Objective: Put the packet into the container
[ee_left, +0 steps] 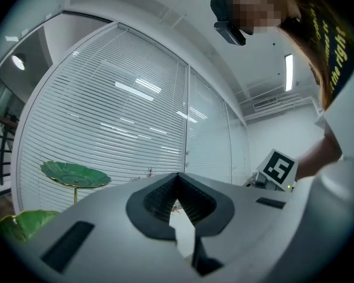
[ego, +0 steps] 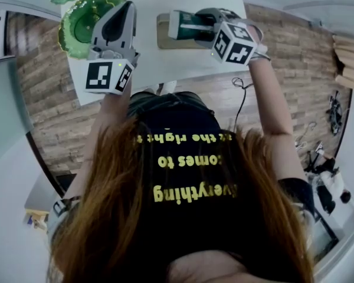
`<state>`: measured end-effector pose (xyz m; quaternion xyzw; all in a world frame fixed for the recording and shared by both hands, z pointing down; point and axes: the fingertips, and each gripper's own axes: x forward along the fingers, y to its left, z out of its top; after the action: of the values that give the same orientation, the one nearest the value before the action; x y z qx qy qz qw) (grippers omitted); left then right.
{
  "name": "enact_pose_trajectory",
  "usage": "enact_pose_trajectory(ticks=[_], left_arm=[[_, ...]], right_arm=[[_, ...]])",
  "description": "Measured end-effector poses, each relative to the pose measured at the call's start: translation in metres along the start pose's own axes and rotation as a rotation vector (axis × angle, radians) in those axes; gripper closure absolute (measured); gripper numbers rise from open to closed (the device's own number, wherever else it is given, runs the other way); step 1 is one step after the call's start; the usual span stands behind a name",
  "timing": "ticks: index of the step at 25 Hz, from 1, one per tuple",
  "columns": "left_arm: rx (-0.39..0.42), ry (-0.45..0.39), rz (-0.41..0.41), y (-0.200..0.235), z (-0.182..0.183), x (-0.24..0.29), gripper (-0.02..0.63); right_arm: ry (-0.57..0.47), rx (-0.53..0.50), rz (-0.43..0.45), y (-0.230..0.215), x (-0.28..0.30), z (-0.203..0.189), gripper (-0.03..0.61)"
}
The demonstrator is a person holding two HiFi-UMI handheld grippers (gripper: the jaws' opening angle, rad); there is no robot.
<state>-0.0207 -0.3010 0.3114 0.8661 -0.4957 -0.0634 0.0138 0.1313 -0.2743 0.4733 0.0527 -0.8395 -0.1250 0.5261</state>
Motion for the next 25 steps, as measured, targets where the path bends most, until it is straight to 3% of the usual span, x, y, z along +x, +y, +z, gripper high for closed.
enact_pose_trajectory(ticks=[12, 18, 25], left_arm=[[0.003, -0.002, 0.027, 0.003, -0.001, -0.014, 0.612], [0.007, -0.001, 0.061, 0.011, 0.0, -0.026, 0.612], [0.005, 0.001, 0.082, 0.017, -0.001, -0.031, 0.612]], right_arm=[[0.028, 0.028, 0.124, 0.014, 0.041, -0.009, 0.25], [0.111, -0.025, 0.197, 0.022, 0.082, -0.021, 0.25], [0.162, -0.005, 0.25, 0.031, 0.12, -0.034, 0.25]])
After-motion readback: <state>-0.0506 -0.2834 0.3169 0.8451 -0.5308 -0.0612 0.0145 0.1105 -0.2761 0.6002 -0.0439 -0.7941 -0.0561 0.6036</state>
